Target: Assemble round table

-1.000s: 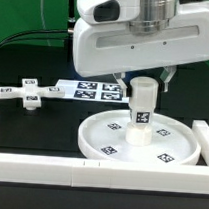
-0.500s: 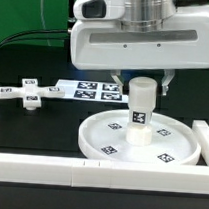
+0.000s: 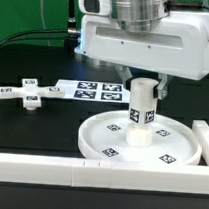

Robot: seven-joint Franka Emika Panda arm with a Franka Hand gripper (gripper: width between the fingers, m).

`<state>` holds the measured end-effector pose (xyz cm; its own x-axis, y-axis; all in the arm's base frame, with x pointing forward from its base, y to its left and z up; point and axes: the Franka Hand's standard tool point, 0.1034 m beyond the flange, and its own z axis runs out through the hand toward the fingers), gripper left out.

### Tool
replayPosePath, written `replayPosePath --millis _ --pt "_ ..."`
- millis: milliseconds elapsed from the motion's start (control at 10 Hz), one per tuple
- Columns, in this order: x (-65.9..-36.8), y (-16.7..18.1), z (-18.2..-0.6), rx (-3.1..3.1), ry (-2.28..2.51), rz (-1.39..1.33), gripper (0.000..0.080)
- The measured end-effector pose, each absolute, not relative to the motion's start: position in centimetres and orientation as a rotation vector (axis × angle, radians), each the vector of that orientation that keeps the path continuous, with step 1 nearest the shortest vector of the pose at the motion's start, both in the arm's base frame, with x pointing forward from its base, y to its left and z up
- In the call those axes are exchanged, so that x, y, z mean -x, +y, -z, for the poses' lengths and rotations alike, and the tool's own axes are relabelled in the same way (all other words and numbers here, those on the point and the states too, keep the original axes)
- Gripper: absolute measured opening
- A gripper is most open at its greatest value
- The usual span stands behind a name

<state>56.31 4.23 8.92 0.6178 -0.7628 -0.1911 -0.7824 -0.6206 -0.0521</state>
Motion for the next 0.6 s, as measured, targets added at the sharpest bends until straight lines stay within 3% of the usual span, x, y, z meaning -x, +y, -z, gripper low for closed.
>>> replayPosePath --millis 600 --pt "-56.33 4.45 -8.81 2.364 1.806 -0.277 0.0409"
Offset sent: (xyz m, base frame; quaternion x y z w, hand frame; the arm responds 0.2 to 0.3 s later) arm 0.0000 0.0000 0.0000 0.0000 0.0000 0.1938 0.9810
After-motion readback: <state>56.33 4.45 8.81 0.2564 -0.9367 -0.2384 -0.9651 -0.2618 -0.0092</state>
